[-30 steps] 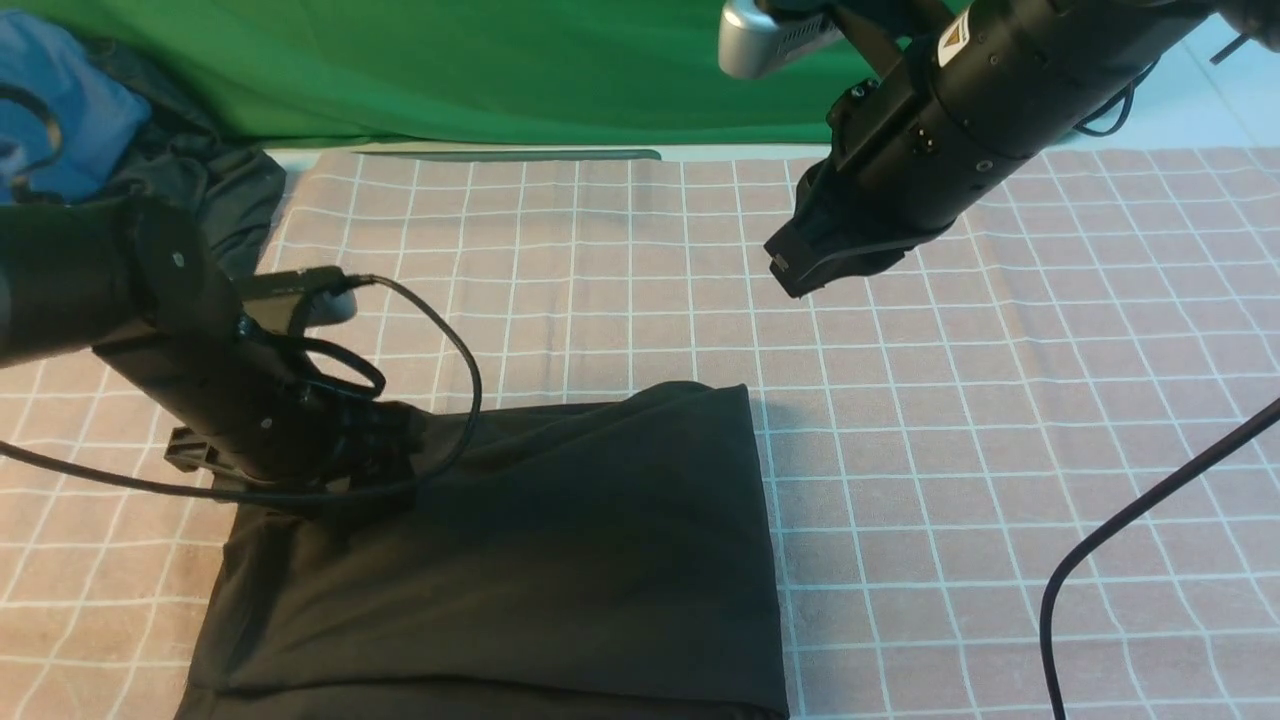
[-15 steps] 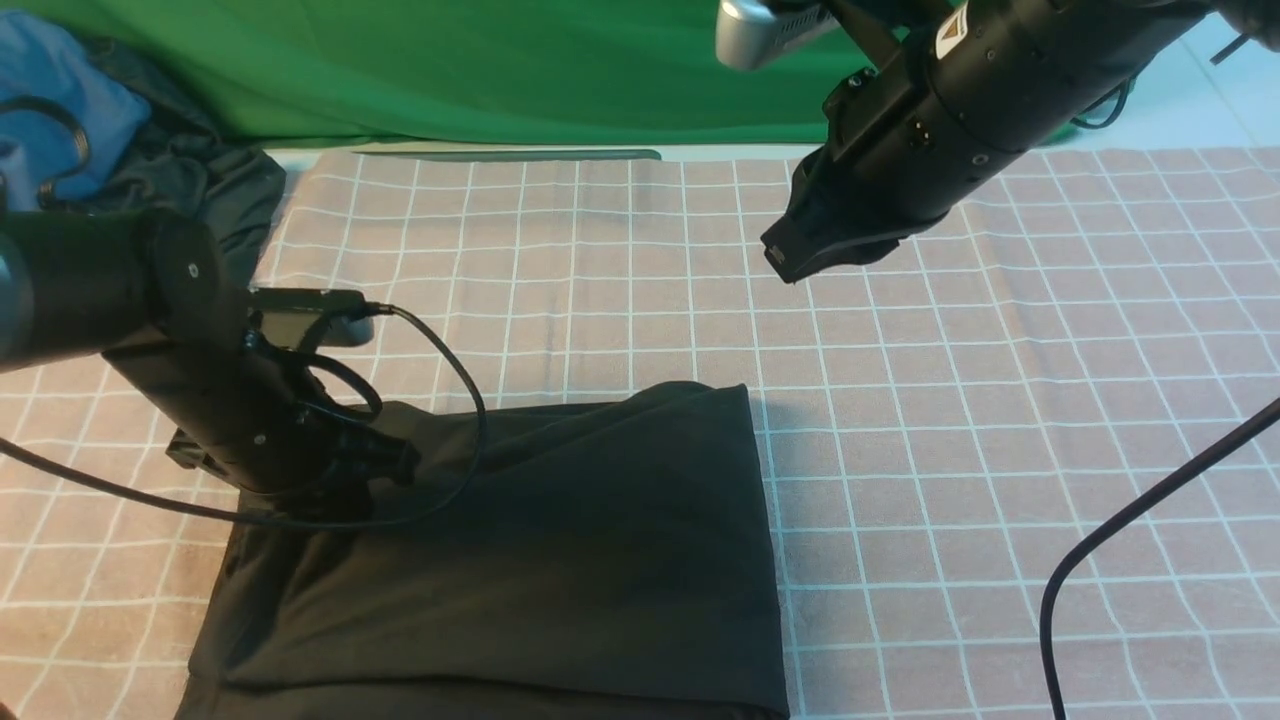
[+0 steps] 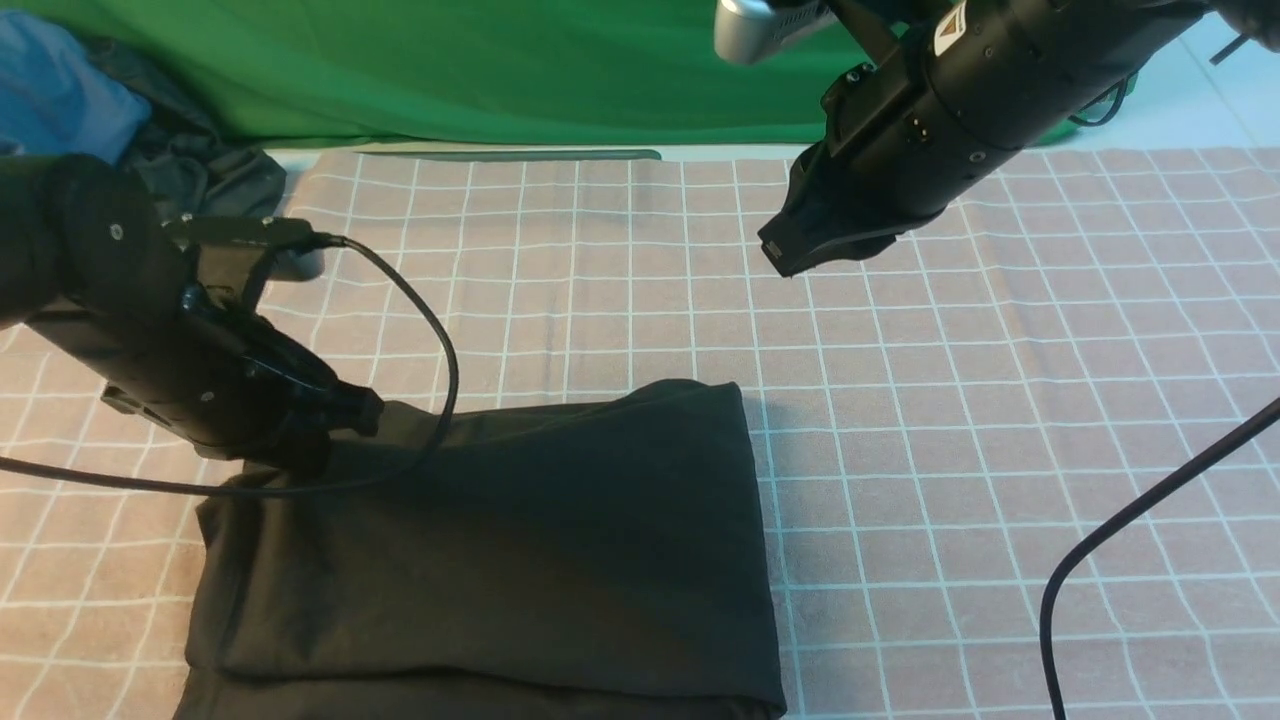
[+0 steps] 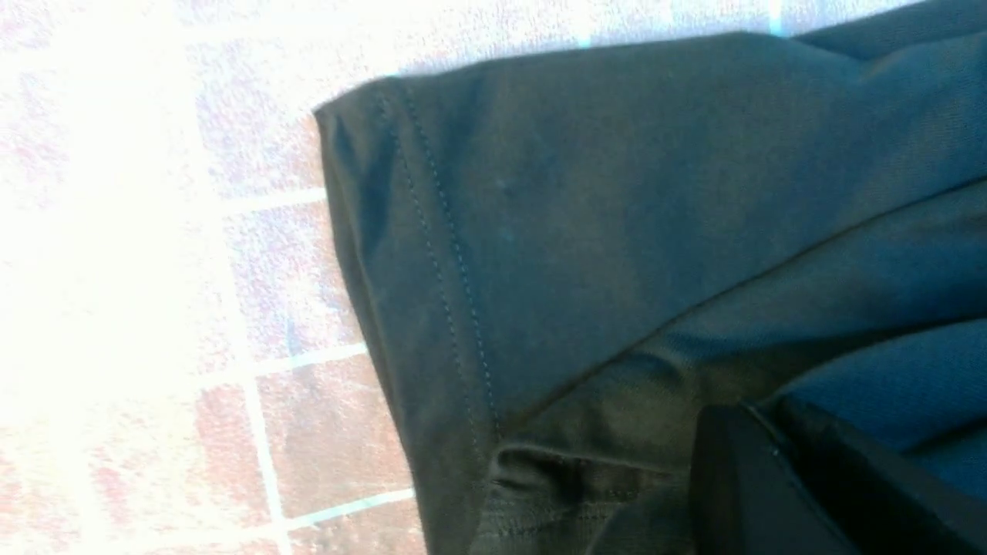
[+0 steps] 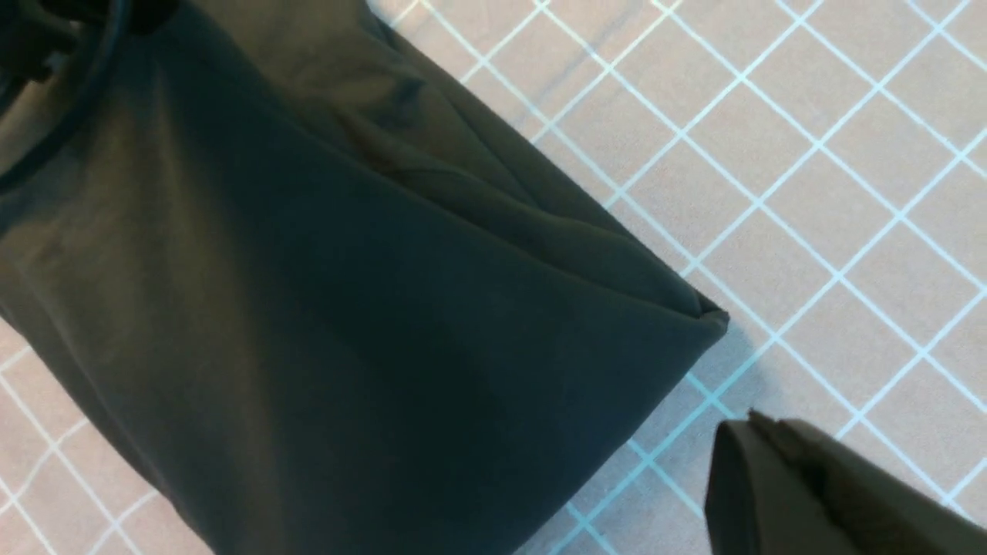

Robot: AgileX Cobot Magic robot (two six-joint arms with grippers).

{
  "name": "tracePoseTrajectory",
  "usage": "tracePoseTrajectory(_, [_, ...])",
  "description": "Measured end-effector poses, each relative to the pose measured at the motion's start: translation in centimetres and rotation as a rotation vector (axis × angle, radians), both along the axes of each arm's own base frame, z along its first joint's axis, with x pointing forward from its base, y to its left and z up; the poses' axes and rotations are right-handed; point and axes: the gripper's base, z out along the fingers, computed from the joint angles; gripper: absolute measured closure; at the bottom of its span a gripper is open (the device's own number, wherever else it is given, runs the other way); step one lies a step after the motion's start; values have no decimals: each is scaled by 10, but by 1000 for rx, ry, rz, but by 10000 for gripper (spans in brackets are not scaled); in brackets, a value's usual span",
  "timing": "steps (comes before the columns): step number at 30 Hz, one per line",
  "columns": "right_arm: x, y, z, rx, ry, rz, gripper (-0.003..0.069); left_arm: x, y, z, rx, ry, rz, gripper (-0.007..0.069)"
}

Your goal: Fold a long-sleeved shirt over a pink coffee tablecloth.

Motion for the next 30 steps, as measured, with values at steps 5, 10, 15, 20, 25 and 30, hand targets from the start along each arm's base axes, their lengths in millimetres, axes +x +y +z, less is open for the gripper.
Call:
tracePoseTrajectory(5, [0,0,0,0,0,0,620,7,1,-4,9,-40,6,593])
tracePoseTrajectory(10, [0,0,0,0,0,0,620,11,1,-9,6,-47,29,589])
tracePoseTrajectory(15, [0,0,0,0,2,0,620,12,8,-7,61,-66,90,505])
tracePoseTrajectory(20, [-1,0,-1,-3,12,3,620,6,10,13,50,-56,188,377])
tracePoseTrajectory(25, [-2,0,-1,-6,20,6,620,-12,-10,27,-142,40,205,406])
tracePoseTrajectory(30, [-5,-1,-3,-24,54,17,620,-39,-26,-2,-190,194,207,547])
